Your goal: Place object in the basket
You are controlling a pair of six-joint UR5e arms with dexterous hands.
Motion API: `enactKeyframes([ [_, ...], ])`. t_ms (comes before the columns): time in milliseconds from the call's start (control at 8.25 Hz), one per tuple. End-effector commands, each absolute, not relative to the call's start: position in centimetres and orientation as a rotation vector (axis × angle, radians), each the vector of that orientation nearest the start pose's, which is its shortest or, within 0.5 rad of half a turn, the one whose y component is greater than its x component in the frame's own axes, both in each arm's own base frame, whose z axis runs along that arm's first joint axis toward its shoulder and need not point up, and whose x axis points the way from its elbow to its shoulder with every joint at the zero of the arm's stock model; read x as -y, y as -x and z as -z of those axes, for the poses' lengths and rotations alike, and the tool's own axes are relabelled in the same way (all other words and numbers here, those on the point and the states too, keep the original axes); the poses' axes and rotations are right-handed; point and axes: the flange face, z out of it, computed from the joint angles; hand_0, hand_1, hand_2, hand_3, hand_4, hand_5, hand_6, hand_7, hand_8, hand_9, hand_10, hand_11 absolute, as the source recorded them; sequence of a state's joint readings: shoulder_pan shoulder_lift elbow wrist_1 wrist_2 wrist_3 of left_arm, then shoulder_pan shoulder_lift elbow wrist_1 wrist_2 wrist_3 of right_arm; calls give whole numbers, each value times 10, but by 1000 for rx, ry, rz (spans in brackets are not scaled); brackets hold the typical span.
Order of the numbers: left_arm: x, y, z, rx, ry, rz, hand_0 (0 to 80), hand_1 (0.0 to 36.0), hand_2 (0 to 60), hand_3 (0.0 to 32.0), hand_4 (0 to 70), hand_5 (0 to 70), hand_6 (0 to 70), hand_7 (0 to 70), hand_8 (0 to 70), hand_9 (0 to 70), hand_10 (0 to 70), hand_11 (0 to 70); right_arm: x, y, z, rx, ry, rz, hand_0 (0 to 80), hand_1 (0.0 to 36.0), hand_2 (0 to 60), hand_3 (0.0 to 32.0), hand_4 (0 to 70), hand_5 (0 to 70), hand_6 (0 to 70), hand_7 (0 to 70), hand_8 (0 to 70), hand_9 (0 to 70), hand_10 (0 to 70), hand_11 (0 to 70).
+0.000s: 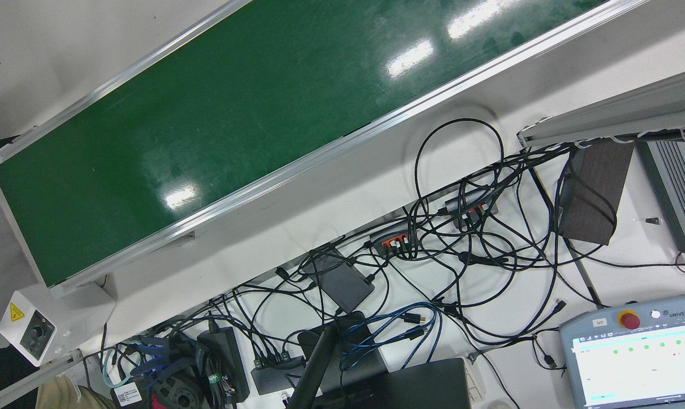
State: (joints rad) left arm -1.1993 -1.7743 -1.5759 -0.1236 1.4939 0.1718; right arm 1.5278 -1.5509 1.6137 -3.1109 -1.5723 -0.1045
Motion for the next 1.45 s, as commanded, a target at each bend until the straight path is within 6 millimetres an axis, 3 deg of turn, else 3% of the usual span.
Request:
enactKeyframes([
  [0,610,-89,-556,-2380,192,1640,655,125,0,6,0,158,0,0,0,0,0,0,514,-111,-653,-2400,74,2180,0,0,0,0,0,0,0,0,0,0,0,0],
  [242,609,-103,-562,-2355,216,1643,679,129,0,0,0,207,0,0,0,0,0,0,514,-111,-653,-2400,74,2180,0,0,0,0,0,0,0,0,0,0,0,0],
  [606,626,-110,-555,-2370,280,1668,712,134,0,0,0,270,0,0,0,0,0,0,514,-111,-653,-2399,72,2179,0,0,0,0,0,0,0,0,0,0,0,0],
  [727,629,-106,-569,-2383,340,1710,784,143,0,0,0,323,0,0,0,0,0,0,514,-111,-653,-2399,72,2179,0,0,0,0,0,0,0,0,0,0,0,0],
  [848,634,-91,-583,-2419,345,1723,800,166,0,0,193,537,0,49,5,15,45,86,514,-111,-653,-2399,72,2179,0,0,0,0,0,0,0,0,0,0,0,0],
  [970,637,-66,-583,-2453,303,1721,791,255,600,0,700,700,700,700,700,700,700,700,514,-111,-653,-2399,72,2179,0,0,0,0,0,0,0,0,0,0,0,0],
  [1091,639,-57,-579,-2486,289,1703,642,276,600,0,700,700,700,700,700,700,700,700,514,-111,-653,-2399,72,2179,0,0,0,0,0,0,0,0,0,0,0,0],
  [1212,638,-46,-578,-2507,275,1695,583,292,600,0,700,700,700,700,700,700,700,700,514,-111,-653,-2399,72,2179,0,0,0,0,0,0,0,0,0,0,0,0],
  [1333,638,-42,-576,-2513,268,1693,593,305,600,0,700,700,700,700,700,700,700,700,514,-111,-653,-2400,74,2180,0,0,0,0,0,0,0,0,0,0,0,0],
])
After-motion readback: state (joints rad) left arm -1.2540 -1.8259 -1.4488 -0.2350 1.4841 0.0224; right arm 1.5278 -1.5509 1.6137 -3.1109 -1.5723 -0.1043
